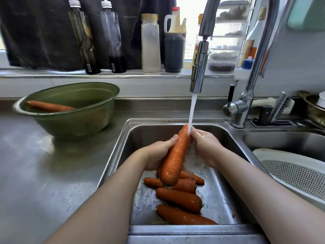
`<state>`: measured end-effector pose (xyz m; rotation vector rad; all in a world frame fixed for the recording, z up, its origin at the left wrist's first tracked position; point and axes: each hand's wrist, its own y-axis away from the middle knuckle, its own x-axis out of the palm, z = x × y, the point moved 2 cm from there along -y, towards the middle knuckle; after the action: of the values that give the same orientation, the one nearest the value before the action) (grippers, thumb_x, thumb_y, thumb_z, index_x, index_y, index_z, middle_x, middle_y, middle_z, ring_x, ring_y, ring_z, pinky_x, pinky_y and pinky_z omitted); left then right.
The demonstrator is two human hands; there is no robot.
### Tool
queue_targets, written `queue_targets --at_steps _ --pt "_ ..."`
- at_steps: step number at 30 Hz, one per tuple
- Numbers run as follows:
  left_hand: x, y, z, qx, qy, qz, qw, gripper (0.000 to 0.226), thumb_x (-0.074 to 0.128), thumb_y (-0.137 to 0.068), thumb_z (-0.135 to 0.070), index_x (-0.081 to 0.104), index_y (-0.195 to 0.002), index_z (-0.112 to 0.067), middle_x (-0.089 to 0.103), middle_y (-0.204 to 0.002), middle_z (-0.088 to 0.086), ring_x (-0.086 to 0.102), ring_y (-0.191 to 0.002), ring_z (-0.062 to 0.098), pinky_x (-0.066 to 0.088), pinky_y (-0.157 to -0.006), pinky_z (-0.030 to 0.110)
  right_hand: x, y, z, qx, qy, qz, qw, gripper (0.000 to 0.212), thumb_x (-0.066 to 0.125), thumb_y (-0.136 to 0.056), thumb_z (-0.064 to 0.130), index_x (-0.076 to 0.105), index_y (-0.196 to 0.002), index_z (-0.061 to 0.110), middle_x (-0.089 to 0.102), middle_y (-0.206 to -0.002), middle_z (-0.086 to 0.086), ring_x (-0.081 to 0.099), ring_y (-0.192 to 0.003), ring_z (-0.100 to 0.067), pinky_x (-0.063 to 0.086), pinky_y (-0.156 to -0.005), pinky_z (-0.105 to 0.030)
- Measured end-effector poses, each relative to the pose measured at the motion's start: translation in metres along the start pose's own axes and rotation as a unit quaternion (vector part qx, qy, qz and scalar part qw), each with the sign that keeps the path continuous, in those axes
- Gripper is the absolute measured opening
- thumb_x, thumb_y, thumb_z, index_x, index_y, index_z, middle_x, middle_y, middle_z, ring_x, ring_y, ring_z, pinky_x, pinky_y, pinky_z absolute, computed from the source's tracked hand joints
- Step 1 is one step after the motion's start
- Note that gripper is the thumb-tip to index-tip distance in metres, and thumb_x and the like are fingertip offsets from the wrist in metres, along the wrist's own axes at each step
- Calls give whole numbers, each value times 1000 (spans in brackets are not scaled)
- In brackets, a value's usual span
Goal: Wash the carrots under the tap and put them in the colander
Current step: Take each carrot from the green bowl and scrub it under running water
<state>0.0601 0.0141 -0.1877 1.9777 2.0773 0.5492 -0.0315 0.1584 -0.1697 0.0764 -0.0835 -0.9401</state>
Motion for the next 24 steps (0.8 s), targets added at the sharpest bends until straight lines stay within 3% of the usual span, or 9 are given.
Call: queue_targets --at_steps 4,7,10,12,15,17,20,24 --pt "10 2 -2 -6 14 3 1000 72 50 -99 -65 54 -137 -3 72 -100 19 73 -94 37 56 -100 54 4 5 1 4 13 50 999 18 58 -106 28 66 -115 16 73 -116 -13 70 -104 -30 58 -88 -48" --pt "9 3 -4 -17 -20 5 1000 70 49 -98 -68 56 -134 -8 75 -103 16 74 -99 34 57 -99 51 9 5 1 24 67 -12 997 32 53 -106 42 69 -111 16 74 -111 -18 69 -99 -34 55 -95 -54" --pt "11 4 -5 -26 -81 -5 996 72 47 -97 -70 62 -129 -8 77 -109 13 73 -109 31 55 -104 50 13 5 4 47 85 -90 991 48 40 -108 52 69 -109 13 73 -108 -14 69 -98 -30 55 -81 -43" --pt "7 2 -5 -11 -95 -23 995 73 45 -98 -70 64 -128 -6 76 -108 15 73 -108 33 55 -103 52 13 3 5 39 110 -106 988 46 40 -109 50 68 -111 13 71 -105 -11 66 -91 -24 52 -74 -36" --pt "-5 2 -4 5 -125 -46 991 81 48 -91 -75 61 -129 -5 77 -105 17 75 -101 36 55 -101 56 11 5 4 36 118 -34 992 31 53 -107 40 55 -129 19 66 -111 -10 65 -94 -24 54 -78 -37" --pt "-11 2 -4 1 -141 -49 989 81 48 -91 -77 61 -130 -7 78 -103 16 76 -97 35 57 -99 54 11 6 3 46 110 14 993 34 58 -105 34 47 -136 26 63 -110 -10 65 -91 -24 54 -80 -39" --pt "-6 3 -7 5 -151 -43 988 75 44 -95 -74 63 -126 -9 78 -101 15 76 -91 32 59 -96 52 12 8 6 33 110 -33 993 29 54 -106 38 55 -129 21 65 -111 -9 65 -98 -25 54 -89 -42" --pt "1 1 -9 5 -166 -29 986 76 42 -97 -73 60 -131 -8 77 -105 16 77 -93 33 59 -96 51 12 5 10 16 129 -102 986 36 36 -111 45 62 -109 20 68 -104 -8 65 -96 -23 55 -83 -38"
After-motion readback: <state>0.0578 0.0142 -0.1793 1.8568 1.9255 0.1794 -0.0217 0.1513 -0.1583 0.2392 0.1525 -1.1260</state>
